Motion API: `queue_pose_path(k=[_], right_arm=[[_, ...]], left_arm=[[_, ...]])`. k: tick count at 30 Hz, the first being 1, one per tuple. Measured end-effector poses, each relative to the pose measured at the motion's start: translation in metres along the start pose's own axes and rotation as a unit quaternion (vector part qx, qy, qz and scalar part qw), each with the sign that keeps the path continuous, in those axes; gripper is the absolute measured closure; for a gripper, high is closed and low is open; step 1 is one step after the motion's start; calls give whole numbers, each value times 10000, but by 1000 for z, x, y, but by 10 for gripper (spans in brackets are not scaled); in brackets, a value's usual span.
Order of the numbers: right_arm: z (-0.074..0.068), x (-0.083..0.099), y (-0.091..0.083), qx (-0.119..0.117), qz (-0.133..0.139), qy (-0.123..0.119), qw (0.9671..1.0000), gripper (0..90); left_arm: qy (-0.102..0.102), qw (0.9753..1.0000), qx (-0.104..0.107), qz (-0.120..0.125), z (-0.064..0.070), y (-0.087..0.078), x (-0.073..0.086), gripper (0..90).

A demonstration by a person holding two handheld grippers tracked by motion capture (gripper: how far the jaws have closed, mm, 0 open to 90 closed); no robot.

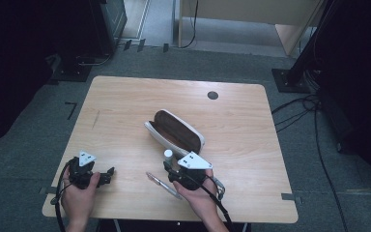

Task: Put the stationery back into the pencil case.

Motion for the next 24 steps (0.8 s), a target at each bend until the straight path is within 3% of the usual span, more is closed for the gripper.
queue_pose_path(k=[5,10,24], right_arm=[[-3,-2,6,98,-9,-42,9999,490],[-3,-3,11,356,21,-87,9993,486],[-8,-6,25,590,88,-60,9982,517]], left_arm=[[1,10000,0,0,0,0,0,0],[0,10000,1,-2,0,0,0,0],[3,10000,0,-2,0,0,0,0]])
Point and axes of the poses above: each handheld gripper's, and its own axes: y roughly forward along the jaws, x roughly out of its underside, z roughly to its right, the point moved 6 cm from there along y, roughly forward along the jaws, and after that the axes turned 9 degrees about y, right-handed, at the moved point
